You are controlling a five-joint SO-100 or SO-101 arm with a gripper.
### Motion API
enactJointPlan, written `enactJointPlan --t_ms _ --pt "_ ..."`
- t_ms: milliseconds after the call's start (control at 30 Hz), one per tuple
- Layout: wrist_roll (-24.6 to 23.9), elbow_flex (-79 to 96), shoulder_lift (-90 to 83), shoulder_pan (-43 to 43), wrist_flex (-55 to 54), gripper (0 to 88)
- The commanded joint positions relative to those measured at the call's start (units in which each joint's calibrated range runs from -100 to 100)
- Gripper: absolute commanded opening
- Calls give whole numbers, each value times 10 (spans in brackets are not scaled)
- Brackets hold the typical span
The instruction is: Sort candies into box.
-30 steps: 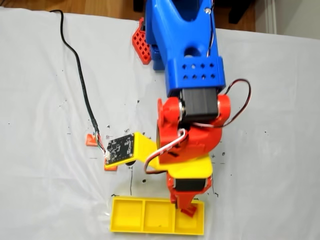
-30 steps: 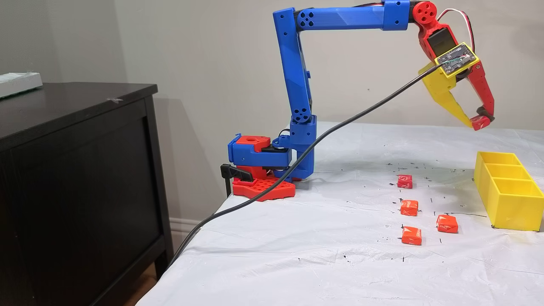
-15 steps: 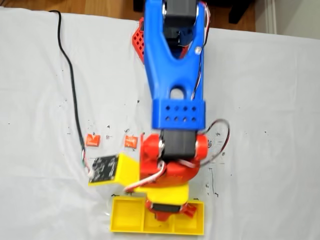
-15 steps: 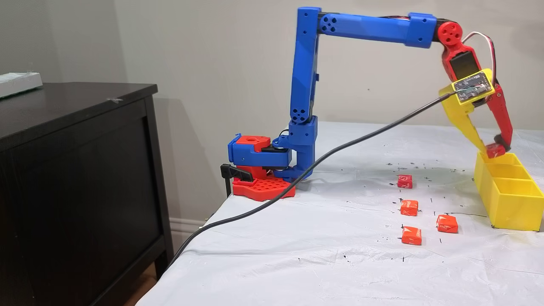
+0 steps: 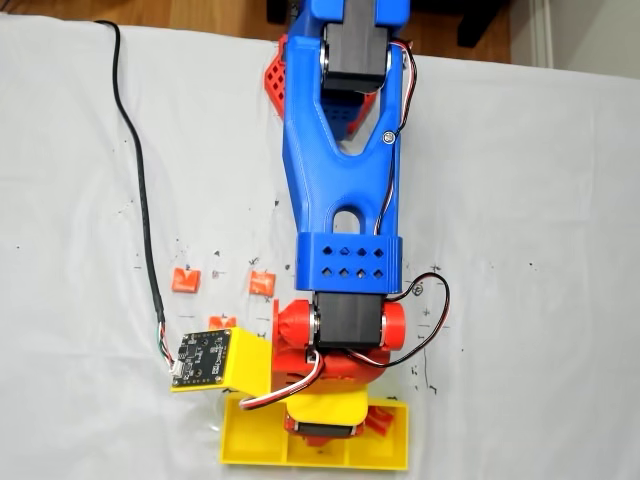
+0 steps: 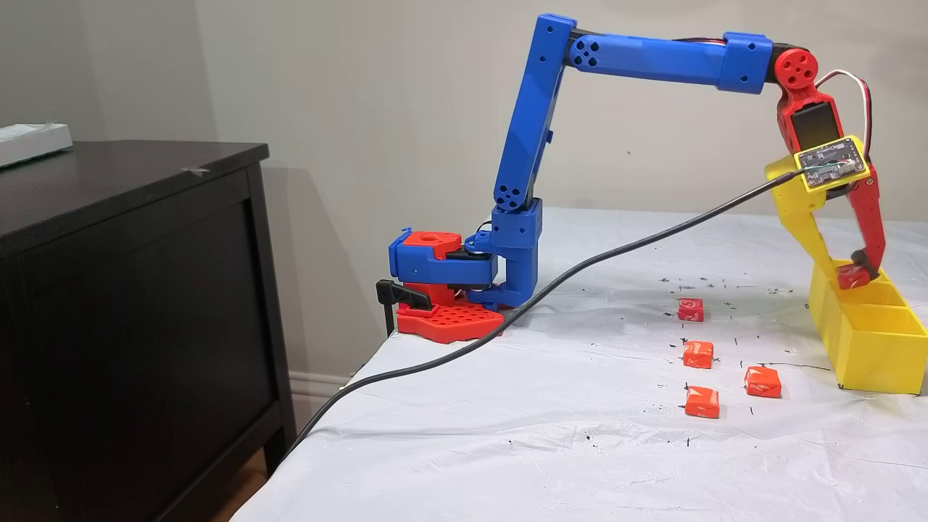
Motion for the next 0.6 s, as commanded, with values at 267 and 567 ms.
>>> enactJointPlan --t_ms 267,567 --pt "0 -31 -8 -7 -36 124" --pt "3 -38 -3 -12 -14 270"
